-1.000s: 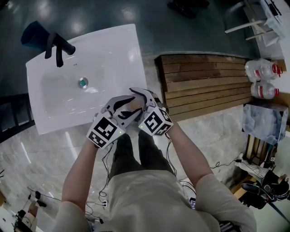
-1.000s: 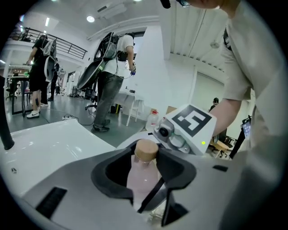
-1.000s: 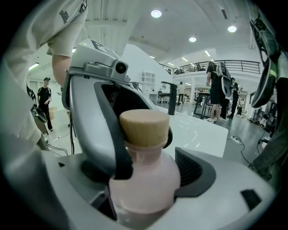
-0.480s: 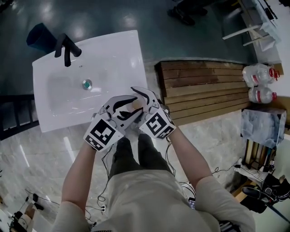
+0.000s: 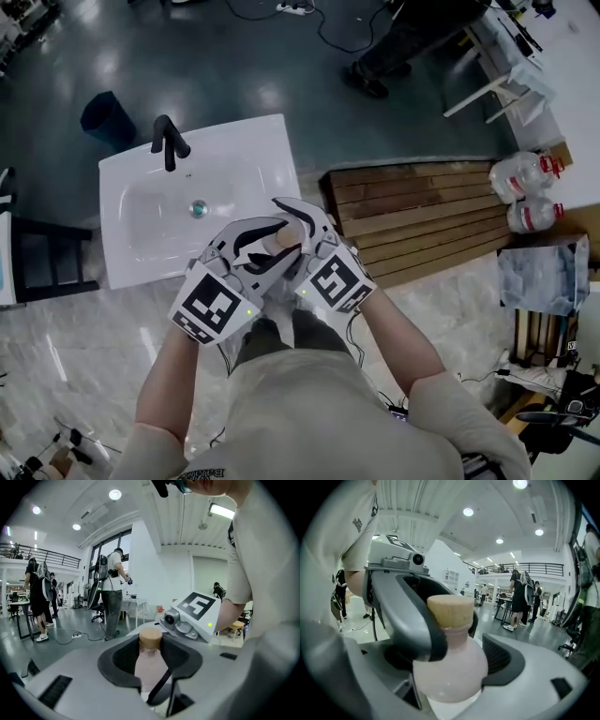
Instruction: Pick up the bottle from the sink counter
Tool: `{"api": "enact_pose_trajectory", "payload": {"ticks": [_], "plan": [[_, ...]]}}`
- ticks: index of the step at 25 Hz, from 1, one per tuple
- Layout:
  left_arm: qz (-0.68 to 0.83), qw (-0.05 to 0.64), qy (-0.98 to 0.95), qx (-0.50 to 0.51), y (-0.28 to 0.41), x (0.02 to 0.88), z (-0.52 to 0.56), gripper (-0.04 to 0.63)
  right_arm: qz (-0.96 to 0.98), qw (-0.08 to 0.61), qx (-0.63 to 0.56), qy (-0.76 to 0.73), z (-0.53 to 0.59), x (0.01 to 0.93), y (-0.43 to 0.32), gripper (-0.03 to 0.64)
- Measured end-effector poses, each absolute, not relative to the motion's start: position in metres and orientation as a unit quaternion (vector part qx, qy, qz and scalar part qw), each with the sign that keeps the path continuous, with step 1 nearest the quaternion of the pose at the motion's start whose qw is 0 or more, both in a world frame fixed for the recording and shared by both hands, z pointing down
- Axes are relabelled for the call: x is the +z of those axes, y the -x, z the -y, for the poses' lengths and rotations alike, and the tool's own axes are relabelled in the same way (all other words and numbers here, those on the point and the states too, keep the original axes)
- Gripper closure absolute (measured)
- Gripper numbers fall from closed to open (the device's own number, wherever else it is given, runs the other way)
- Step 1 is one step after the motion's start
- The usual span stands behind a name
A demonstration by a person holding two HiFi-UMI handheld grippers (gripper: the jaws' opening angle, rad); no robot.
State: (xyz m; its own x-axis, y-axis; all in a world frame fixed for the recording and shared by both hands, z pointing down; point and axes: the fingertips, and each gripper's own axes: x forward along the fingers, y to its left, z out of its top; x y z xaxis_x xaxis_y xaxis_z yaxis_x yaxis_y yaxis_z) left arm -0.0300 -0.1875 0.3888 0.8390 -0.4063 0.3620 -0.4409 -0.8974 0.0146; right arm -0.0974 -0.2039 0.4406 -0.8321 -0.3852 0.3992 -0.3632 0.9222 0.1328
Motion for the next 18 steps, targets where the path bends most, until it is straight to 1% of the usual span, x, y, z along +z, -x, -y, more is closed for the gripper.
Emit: {"api": "enact_pose_trajectory", "payload": {"ticks": [3, 8, 13, 18], "plan": [[0.226, 0.045, -0.959, 0.167, 0.032, 0.357, 0.175, 0.459, 0.958, 0.210, -0.031, -0.195, 0.191, 0.409, 0.098, 0.250], [0.235, 0.035, -0.961, 0.143, 0.032, 0.314, 0.152, 0.459, 0.955, 0.224, -0.016, -0.192, 0.168, 0.367, 0.100, 0.250], [0.236, 0.040, -0.962, 0.134, 0.036, 0.300, 0.130, 0.460, 0.952, 0.243, -0.019, -0.185, 0.144, 0.359, 0.100, 0.250], [0.237, 0.046, -0.962, 0.131, 0.037, 0.295, 0.112, 0.460, 0.960, 0.227, -0.016, -0.166, 0.123, 0.350, 0.104, 0.250]]}}
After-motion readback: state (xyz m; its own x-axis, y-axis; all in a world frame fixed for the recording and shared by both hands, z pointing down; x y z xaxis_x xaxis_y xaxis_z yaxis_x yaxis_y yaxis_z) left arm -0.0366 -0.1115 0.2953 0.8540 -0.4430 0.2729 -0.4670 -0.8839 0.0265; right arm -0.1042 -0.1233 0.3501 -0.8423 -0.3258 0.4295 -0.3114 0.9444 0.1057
